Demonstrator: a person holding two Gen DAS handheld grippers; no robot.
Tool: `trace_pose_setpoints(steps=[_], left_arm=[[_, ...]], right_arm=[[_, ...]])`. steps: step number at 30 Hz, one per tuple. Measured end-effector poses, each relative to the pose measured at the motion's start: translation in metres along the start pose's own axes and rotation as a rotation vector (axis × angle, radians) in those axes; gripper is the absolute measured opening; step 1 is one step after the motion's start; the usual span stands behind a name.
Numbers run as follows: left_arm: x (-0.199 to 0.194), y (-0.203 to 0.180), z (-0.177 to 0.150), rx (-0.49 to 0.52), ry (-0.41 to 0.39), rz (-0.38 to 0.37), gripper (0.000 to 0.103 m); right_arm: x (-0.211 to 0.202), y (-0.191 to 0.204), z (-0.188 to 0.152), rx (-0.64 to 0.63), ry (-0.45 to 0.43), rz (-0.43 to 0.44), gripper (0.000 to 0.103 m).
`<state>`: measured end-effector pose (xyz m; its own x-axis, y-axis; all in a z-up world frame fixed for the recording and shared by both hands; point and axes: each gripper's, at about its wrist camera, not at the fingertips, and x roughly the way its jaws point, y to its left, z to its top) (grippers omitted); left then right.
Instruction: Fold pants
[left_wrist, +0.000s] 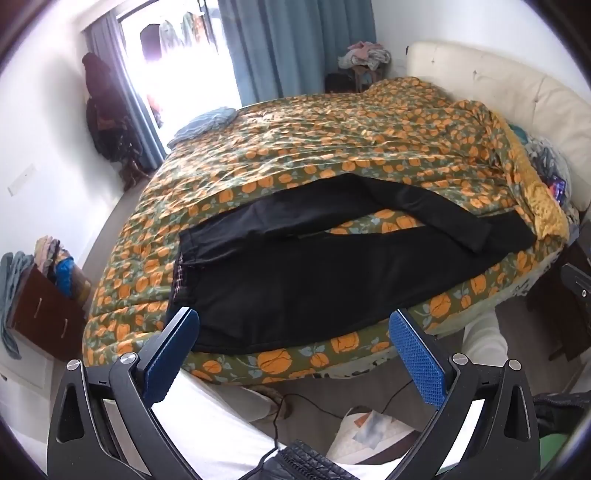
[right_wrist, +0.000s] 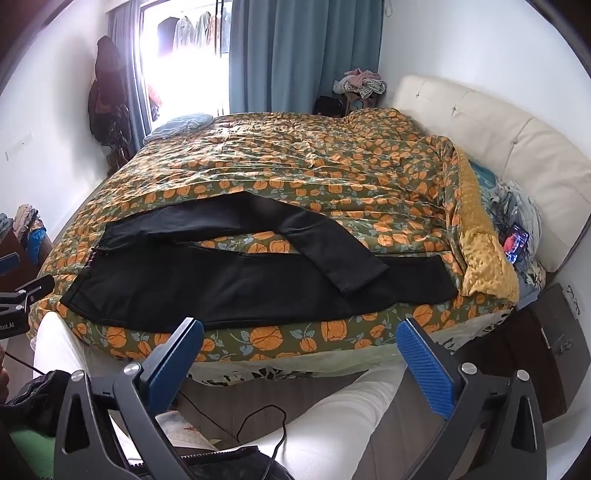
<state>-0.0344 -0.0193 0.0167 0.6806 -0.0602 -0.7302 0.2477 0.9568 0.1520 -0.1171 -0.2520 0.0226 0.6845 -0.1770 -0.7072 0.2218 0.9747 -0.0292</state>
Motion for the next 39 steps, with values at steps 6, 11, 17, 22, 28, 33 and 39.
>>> trace_pose_setpoints(steps=[6,11,17,22,28,33,39], left_arm=[[-0.013,0.006,-0.012,-0.012,-0.028,0.001,0.103],[-0.025,0.003,-0.016,-0.01,-0.056,-0.011,0.103],[-0.039,-0.005,-0.02,0.018,-0.095,-0.006,0.103],[-0.043,0.001,-0.022,-0.01,-0.103,-0.008,0.103],[-0.049,0.007,-0.028,-0.031,-0.112,0.004,0.103],[-0.057,0.019,-0.038,-0.083,-0.111,0.022,0.103],[-0.062,0.027,-0.047,-0.127,-0.1,0.028,0.103]], right_arm=[[-0.006,-0.003,-0.007,0.003,0.004,0.013,0.103],[-0.02,-0.008,-0.016,0.027,-0.029,0.003,0.103],[-0.031,-0.014,-0.019,0.052,-0.05,0.001,0.103],[-0.041,-0.009,-0.016,0.045,-0.074,0.011,0.103],[-0.049,-0.004,-0.015,0.031,-0.094,0.013,0.103],[-0.049,-0.001,-0.016,0.02,-0.087,0.03,0.103],[-0.048,-0.003,-0.016,0.016,-0.093,0.039,0.103]])
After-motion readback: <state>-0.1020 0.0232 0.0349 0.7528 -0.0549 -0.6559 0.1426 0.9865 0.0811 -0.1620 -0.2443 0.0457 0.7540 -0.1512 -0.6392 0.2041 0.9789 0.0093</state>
